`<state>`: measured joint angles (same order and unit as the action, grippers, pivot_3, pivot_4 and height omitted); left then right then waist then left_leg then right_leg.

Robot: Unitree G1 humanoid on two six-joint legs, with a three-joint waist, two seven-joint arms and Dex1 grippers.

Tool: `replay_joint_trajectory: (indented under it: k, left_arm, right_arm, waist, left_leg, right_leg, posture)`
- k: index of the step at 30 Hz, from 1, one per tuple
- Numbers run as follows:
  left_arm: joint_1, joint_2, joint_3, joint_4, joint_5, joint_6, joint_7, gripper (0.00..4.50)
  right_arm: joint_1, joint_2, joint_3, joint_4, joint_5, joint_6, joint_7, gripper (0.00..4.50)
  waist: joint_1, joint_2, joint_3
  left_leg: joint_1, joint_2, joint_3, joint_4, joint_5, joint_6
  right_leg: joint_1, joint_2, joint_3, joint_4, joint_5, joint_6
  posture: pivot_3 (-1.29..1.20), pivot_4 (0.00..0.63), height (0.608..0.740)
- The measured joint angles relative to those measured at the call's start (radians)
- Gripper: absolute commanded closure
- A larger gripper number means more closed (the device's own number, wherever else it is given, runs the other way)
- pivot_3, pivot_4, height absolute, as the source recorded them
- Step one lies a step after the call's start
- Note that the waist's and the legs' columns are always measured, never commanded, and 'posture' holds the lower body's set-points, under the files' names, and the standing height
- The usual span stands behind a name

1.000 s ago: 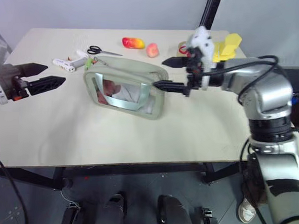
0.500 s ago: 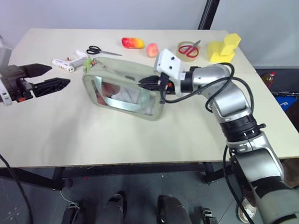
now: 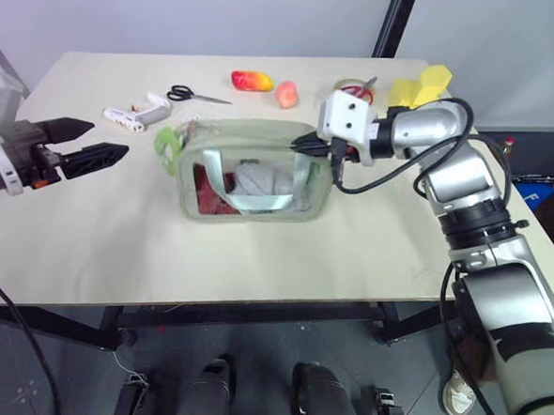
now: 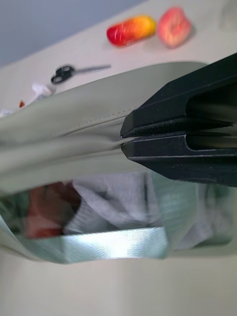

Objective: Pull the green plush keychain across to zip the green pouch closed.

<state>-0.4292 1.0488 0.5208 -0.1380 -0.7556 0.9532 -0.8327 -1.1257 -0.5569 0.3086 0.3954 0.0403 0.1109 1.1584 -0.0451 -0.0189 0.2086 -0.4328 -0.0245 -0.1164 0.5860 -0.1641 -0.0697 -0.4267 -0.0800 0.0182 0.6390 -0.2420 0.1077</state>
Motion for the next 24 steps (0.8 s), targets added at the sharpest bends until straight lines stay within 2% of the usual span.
replay_joint_trajectory:
  k: [7, 10, 13, 18, 24]
  left_arm:
    - [0.002, -0.001, -0.002, 0.0, 0.0, 0.0, 0.001, 0.0]
    - [0.013, -0.016, -0.002, 0.0, 0.003, -0.004, 0.008, 0.0]
    - [0.027, -0.019, -0.002, 0.007, 0.006, -0.006, 0.009, 0.0]
    - [0.059, -0.025, 0.0, 0.06, 0.043, -0.047, 0.019, 0.0]
    - [0.068, -0.099, -0.007, 0.124, 0.076, -0.094, 0.055, 0.0]
  right_arm:
    - [0.005, 0.003, -0.021, -0.027, 0.027, 0.091, 0.036, 4.44]
    - [0.009, 0.016, -0.031, -0.06, 0.052, 0.157, 0.046, 3.6]
    - [0.02, 0.02, -0.031, -0.083, 0.055, 0.179, 0.054, 2.13]
    - [0.014, 0.018, -0.04, -0.087, 0.06, 0.189, 0.064, 2.13]
    - [0.006, 0.019, -0.038, -0.061, 0.037, 0.127, 0.062, 2.13]
  waist:
    - [0.0, 0.0, 0.0]
    - [0.0, 0.0, 0.0]
    - [-0.001, 0.0, 0.0]
    - [-0.002, 0.0, 0.0]
    - [0.002, 0.0, 0.0]
  left_leg:
    - [0.0, 0.0, 0.0, 0.005, 0.0, 0.0]
    - [0.002, 0.0, 0.0, 0.005, 0.0, 0.0]
    - [0.002, 0.0, 0.0, 0.005, 0.0, 0.0]
    - [0.003, 0.0, 0.001, 0.005, 0.0, 0.0]
    - [0.003, 0.0, 0.001, 0.006, 0.0, 0.0]
  right_leg:
    - [0.0, 0.0, 0.0, 0.006, 0.0, 0.0]
    - [0.0, 0.0, 0.001, 0.008, 0.0, 0.0]
    - [0.0, 0.0, 0.001, 0.009, 0.0, 0.0]
    - [0.0, 0.0, 0.002, 0.009, 0.0, 0.0]
    - [0.0, 0.0, 0.002, 0.009, 0.0, 0.0]
  posture:
    - [0.0, 0.15, 0.74]
    - [0.0, 0.15, 0.74]
    - [0.0, 0.15, 0.74]
    - [0.0, 0.15, 0.74]
    - [0.0, 0.15, 0.74]
